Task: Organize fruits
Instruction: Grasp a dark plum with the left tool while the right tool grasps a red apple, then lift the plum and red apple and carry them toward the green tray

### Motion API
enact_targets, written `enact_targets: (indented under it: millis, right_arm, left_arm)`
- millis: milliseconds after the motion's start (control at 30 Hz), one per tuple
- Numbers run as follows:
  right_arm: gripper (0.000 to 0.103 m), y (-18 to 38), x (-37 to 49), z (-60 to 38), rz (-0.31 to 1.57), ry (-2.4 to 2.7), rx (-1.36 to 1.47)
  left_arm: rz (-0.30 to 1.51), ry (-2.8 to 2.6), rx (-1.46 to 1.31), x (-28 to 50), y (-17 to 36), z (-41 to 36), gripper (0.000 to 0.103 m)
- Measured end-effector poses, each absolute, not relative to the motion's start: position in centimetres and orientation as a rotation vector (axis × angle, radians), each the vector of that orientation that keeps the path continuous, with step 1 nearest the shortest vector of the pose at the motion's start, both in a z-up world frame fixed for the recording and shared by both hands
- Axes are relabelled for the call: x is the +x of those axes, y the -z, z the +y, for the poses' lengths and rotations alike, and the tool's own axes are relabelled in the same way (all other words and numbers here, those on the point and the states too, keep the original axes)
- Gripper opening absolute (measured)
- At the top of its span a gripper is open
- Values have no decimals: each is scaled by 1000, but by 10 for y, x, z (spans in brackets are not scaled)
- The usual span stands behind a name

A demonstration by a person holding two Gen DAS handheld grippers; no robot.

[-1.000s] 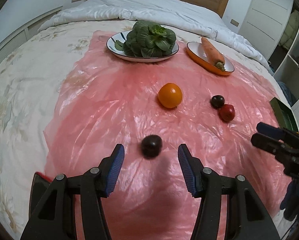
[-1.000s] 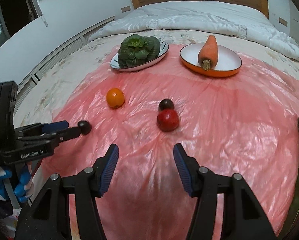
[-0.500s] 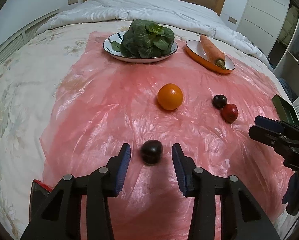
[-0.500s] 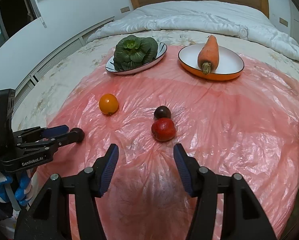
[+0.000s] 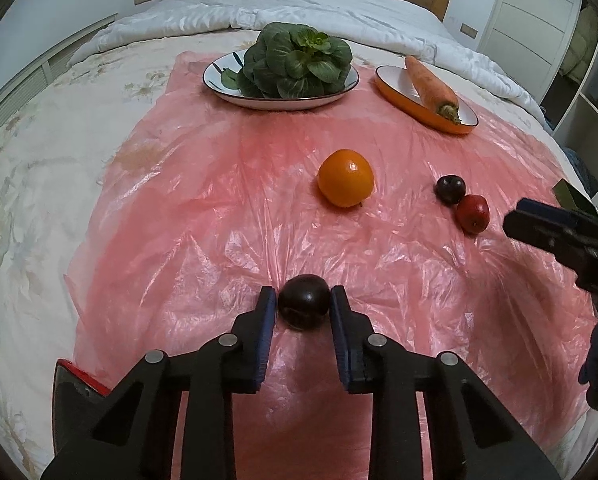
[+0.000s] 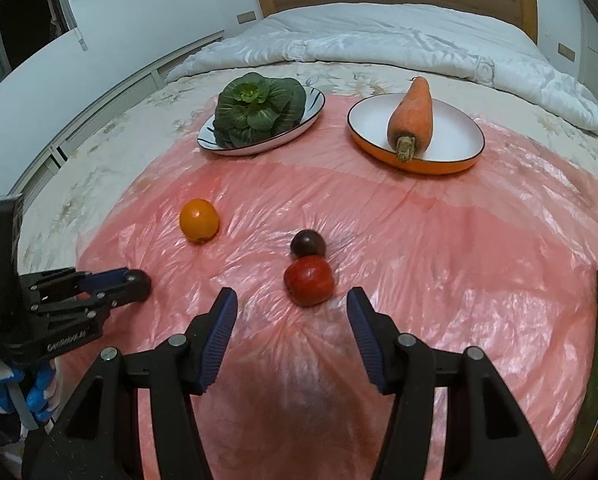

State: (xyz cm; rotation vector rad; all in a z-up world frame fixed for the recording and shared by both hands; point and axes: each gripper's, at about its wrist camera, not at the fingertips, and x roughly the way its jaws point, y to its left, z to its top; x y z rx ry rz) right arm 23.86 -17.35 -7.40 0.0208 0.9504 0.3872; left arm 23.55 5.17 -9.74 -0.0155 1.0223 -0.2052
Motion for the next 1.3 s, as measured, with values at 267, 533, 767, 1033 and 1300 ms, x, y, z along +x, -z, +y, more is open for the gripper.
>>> enact_targets:
  millis: [267,533,767,1033,1300]
  right_arm:
    - [103,82,258,-162,981,-375,-32]
    - [103,98,271,-155,1031,-351,-63]
    - [103,110,276,-154,1069,-344,-68]
    - [103,110,278,-162,1068,-364,-12]
    - [103,96,269,-171,1033,-378,62]
  left_arm:
    - [1026,212,-29,237,100,54,22]
    - [1026,221,-49,237,101,57,22]
    - [1022,231,-54,236,100,59,21]
    - [1014,239,-86,234,97,64,21]
    - [998,250,-115,231,87,67,21]
